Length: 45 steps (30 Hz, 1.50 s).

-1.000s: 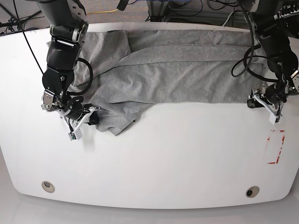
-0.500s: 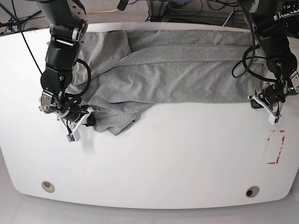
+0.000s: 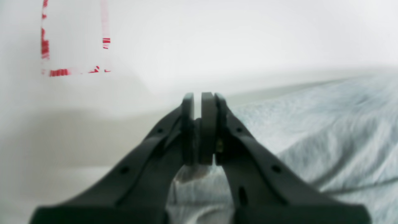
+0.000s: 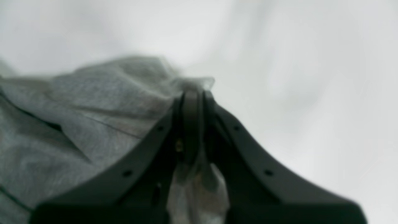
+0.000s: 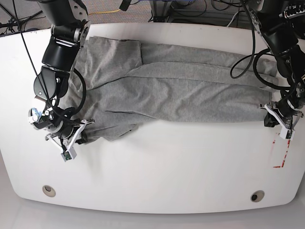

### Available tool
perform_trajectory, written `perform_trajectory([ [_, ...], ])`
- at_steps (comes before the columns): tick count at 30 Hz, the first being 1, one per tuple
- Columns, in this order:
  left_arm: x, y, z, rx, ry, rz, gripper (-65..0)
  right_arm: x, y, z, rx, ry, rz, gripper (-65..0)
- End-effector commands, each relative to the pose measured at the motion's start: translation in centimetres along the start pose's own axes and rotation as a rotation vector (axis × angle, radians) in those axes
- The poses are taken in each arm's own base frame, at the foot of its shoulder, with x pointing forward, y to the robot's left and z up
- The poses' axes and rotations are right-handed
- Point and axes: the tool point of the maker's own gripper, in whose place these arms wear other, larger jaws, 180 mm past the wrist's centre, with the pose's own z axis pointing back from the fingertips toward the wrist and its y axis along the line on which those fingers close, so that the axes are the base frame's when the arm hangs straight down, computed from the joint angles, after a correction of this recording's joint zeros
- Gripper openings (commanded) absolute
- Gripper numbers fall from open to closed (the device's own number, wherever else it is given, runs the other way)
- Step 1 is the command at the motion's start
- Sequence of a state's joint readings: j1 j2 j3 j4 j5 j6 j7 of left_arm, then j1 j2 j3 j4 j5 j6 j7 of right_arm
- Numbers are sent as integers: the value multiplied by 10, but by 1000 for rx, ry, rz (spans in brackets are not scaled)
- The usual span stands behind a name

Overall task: Fold the T-shirt properly
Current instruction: 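Fold the hem with both grippers over toward the shoulder edge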

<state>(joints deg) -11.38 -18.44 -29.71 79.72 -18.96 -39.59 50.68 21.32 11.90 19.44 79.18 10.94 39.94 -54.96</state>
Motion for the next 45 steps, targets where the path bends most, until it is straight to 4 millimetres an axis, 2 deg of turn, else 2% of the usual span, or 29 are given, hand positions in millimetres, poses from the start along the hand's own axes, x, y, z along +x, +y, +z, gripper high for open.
perform_trajectory([
  [1,25,3,12,20,-72,-49,-647,31,-9,20,-45,-65,49,-650],
  [6,21,-9,24,27,-84,-93,-647,27,-10,47,-115,-37,97,-650],
  [10,8,-15,32,31,-61,-122,-647,17,-9,66,-161,-24,124,-650],
  [13,-1,-15,33,30,-42,-117,-647,10,-1,72,-154,-27,137,-650],
  [16,-13,-5,40,58,-28,-91,-647,-4,1,82,-153,-14,121,-650],
  [21,-20,8,48,92,-24,-59,-646,-36,-1,101,-152,18,53,-650],
  [23,-31,8,49,93,15,-58,-646,-51,2,107,-141,31,31,-650],
  [28,-39,8,51,95,44,-55,-646,-92,16,118,-93,82,-19,-650],
  [33,-65,8,57,97,99,-44,-646,-123,31,120,-46,142,-48,-650],
  [36,-74,8,60,97,122,-44,-646,-134,36,122,-39,169,-56,-620],
  [40,-96,6,65,93,176,-44,-619,-142,38,123,-33,188,-63,-539],
  [43,-102,4,67,89,191,-45,-512,-142,38,123,-34,189,-62,-449],
  [45,-103,3,66,85,197,-47,-399,-142,38,123,-33,188,-63,-365],
])
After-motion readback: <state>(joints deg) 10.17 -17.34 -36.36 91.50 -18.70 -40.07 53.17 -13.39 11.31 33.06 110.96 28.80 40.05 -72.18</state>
